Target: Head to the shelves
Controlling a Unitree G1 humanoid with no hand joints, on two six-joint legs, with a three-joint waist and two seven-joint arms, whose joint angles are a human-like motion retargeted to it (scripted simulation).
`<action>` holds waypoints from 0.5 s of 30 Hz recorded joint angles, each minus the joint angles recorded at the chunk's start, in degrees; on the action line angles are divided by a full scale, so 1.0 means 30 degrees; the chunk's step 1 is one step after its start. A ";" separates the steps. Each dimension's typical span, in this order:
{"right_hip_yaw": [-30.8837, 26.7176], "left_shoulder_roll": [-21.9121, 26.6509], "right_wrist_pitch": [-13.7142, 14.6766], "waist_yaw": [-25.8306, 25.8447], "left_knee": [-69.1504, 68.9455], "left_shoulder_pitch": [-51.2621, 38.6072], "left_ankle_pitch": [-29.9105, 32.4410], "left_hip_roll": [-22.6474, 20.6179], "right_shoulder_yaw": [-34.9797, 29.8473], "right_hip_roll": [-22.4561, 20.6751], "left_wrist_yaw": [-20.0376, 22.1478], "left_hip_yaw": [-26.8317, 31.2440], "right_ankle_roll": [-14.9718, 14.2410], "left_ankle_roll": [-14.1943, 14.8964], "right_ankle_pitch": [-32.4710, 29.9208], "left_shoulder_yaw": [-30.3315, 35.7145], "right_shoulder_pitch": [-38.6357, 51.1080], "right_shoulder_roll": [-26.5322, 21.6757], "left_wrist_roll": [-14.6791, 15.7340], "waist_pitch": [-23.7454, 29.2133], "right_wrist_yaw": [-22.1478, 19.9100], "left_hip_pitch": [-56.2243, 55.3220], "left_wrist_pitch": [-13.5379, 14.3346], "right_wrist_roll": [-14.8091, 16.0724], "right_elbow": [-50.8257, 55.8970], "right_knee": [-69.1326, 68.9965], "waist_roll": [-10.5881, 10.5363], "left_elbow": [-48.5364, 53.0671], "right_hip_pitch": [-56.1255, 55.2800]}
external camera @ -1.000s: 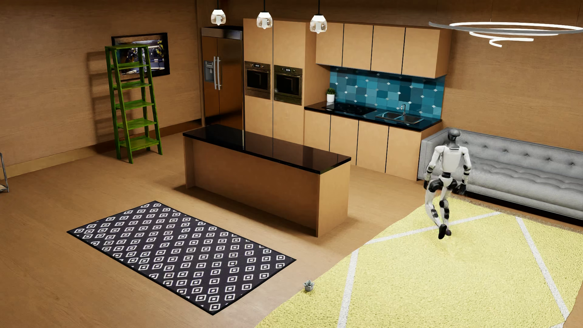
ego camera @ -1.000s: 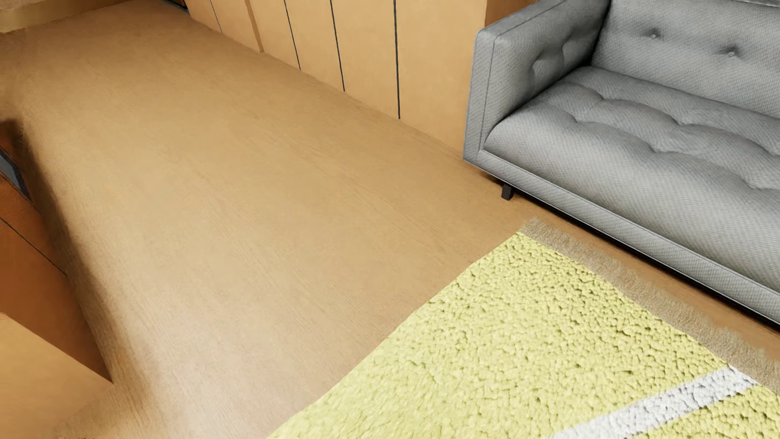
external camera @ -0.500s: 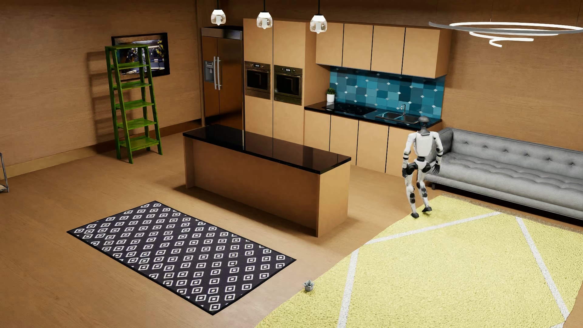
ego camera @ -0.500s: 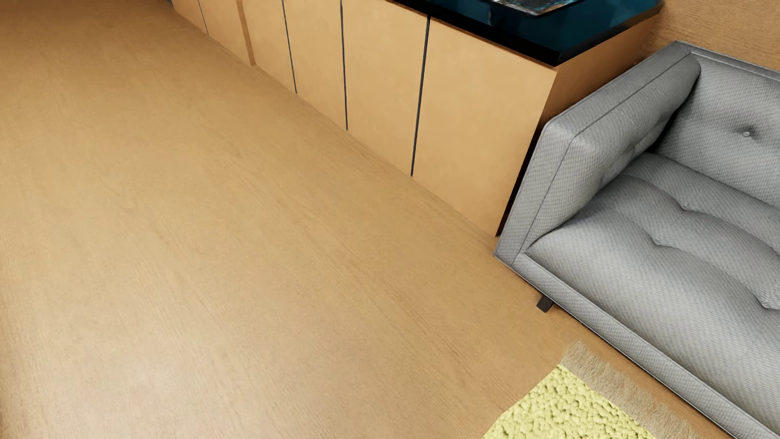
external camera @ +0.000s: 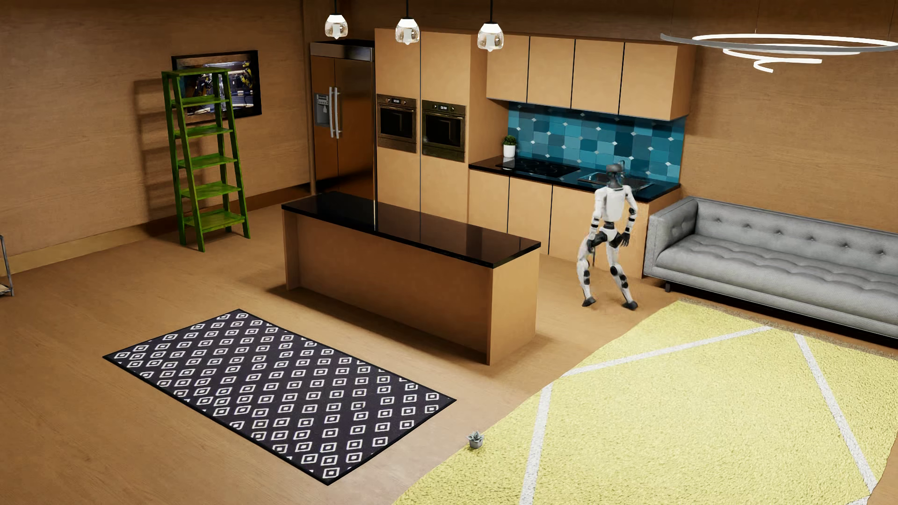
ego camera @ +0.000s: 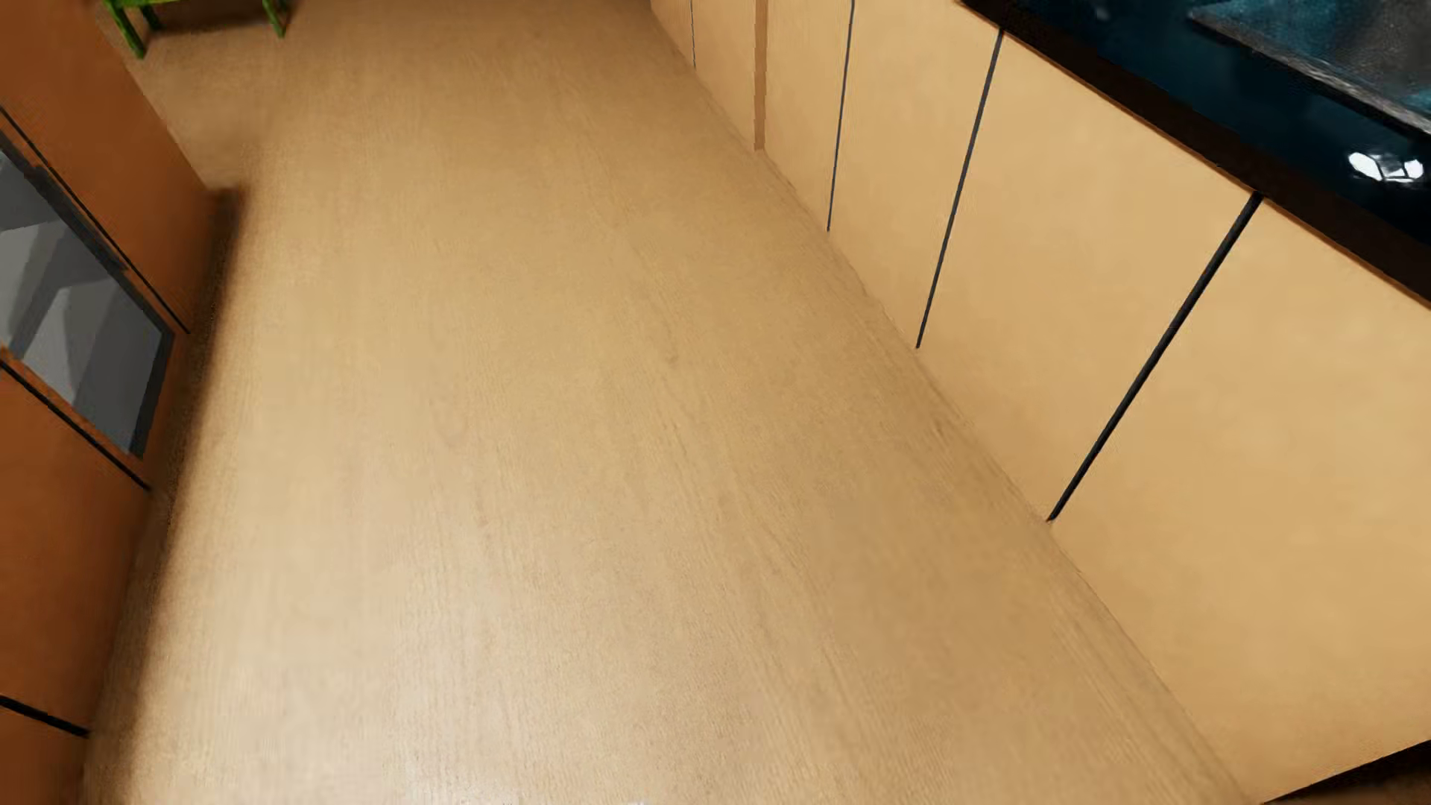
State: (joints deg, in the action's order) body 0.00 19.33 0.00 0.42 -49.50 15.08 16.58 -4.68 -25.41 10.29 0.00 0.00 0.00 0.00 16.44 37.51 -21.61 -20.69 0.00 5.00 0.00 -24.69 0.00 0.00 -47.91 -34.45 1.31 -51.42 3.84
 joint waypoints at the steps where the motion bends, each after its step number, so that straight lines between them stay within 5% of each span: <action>1: 0.0000 0.0224 0.0000 -0.1048 0.2688 0.0479 -0.1058 0.0248 0.0268 -0.0010 0.0000 0.0000 0.0000 0.0000 0.0559 -0.0215 0.0083 -0.0280 0.0000 -0.0043 0.0000 -0.1335 0.0000 0.0000 0.1009 0.0542 -0.0002 0.0046 0.1447; 4: 0.0000 0.0838 0.0000 -0.4681 0.7303 0.2004 -1.0293 0.2220 -0.0230 0.0071 0.0000 0.0000 0.0000 0.0000 0.1256 0.0007 0.1343 -0.1252 0.0000 -0.0124 0.0000 -0.3167 0.0000 0.0000 0.1782 0.0771 0.0197 -0.0876 0.4440; 5: 0.0000 0.0894 0.0000 -0.5452 0.6895 0.2641 -0.6984 0.2702 -0.0192 0.0444 0.0000 0.0000 0.0000 0.0000 0.0333 -0.0203 0.1654 -0.1305 0.0000 -0.0286 0.0000 -0.3882 0.0000 0.0000 0.1472 0.0757 0.0515 -0.1559 0.5337; 6: 0.0000 0.0964 0.0000 -0.5378 0.4829 0.3002 -0.1290 0.2399 0.0426 0.0968 0.0000 0.0000 0.0000 0.0000 -0.1681 0.0354 0.1666 -0.1196 0.0000 -0.0501 0.0000 -0.5301 0.0000 0.0000 0.1347 0.0295 0.1014 -0.2052 0.5780; 7: 0.0000 0.0934 0.0000 -0.4993 0.3026 0.2907 0.0435 0.1125 0.0780 0.1792 0.0000 0.0000 0.0000 0.0000 -0.5086 0.1197 0.1567 -0.0840 0.0000 -0.0728 0.0000 -0.5962 0.0000 0.0000 0.0843 -0.1300 0.2143 -0.2873 0.5143; 8: 0.0000 0.0943 0.0000 -0.4304 0.1936 0.2557 -0.0477 0.0376 0.0859 0.1412 0.0000 0.0000 0.0000 0.0000 -0.8139 0.2003 0.1336 -0.0645 0.0000 -0.0601 0.0000 -0.5219 0.0000 0.0000 -0.0001 -0.3938 0.2153 -0.3372 0.4333; 9: 0.0000 0.1011 0.0000 -0.3743 0.1185 0.2353 -0.1227 -0.0583 0.0335 0.1151 0.0000 0.0000 0.0000 0.0000 -0.8905 0.1734 0.1387 -0.0607 0.0000 -0.0702 0.0000 -0.4662 0.0000 0.0000 -0.0483 -0.7578 0.2277 -0.3023 0.2019; 12: 0.0000 0.0758 0.0000 -0.1200 0.3322 0.0932 -0.3817 -0.3235 -0.0641 -0.0003 0.0000 0.0000 0.0000 0.0000 -0.2069 0.0605 0.1219 -0.0367 0.0000 0.0311 0.0000 0.1640 0.0000 0.0000 -0.0987 -1.4584 0.2003 -0.1583 -0.3402; 15: 0.0000 0.1057 0.0000 0.2343 0.6728 -0.0535 -0.7921 -0.2332 -0.0921 -0.1501 0.0000 0.0000 0.0000 0.0000 -0.0477 -0.1856 0.0554 -0.0291 0.0000 0.0759 0.0000 0.8415 0.0000 0.0000 -0.0786 -0.9432 0.0711 0.2304 -0.7718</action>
State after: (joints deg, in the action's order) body 0.00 22.50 0.00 7.45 -29.32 13.48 -7.18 -11.68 -28.17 5.78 0.00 0.00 0.00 0.00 15.01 31.94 -19.95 -21.56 0.00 7.28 0.00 0.56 0.00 0.00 -50.27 -62.74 3.44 -44.51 -19.31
